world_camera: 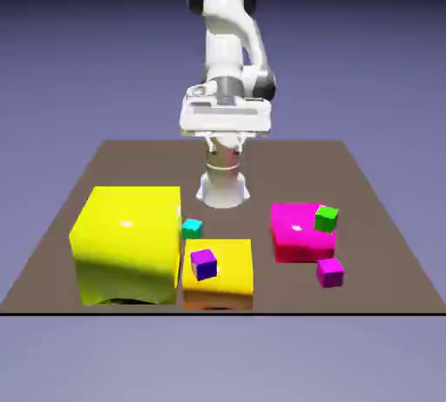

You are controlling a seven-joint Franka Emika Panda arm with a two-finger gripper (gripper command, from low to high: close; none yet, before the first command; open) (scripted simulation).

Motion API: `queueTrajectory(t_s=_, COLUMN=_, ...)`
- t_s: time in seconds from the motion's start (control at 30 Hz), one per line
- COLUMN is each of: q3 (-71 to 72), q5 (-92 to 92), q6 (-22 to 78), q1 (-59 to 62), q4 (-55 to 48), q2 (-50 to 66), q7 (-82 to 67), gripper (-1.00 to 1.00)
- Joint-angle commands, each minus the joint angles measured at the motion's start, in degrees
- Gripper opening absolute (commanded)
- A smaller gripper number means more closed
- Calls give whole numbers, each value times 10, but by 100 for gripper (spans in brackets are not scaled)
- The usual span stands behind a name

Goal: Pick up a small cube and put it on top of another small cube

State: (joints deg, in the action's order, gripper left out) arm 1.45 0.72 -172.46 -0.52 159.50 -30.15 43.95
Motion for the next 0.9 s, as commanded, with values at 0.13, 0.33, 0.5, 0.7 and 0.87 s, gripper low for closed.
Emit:
queueTrajectory(t_s=0.13, q3=60, q5=30, q6=64, q1=7, q4=-62, q2=104, q7=62, gripper=0)
queueTrajectory(t_s=0.33, q3=132, q5=66, q6=142, q1=15, q4=-137, q2=228, q7=136, gripper=0)
queueTrajectory(t_s=0.5, q3=192, q5=96, q6=206, q1=22, q4=-199, q2=332, q7=198, gripper=0)
queueTrajectory(t_s=0.7, q3=265, q5=132, q6=283, q1=30, q4=-274, q2=457, q7=272, gripper=0)
queueTrajectory(t_s=0.87, q3=325, q5=162, q6=347, q1=37, q4=-336, q2=561, q7=334, gripper=0)
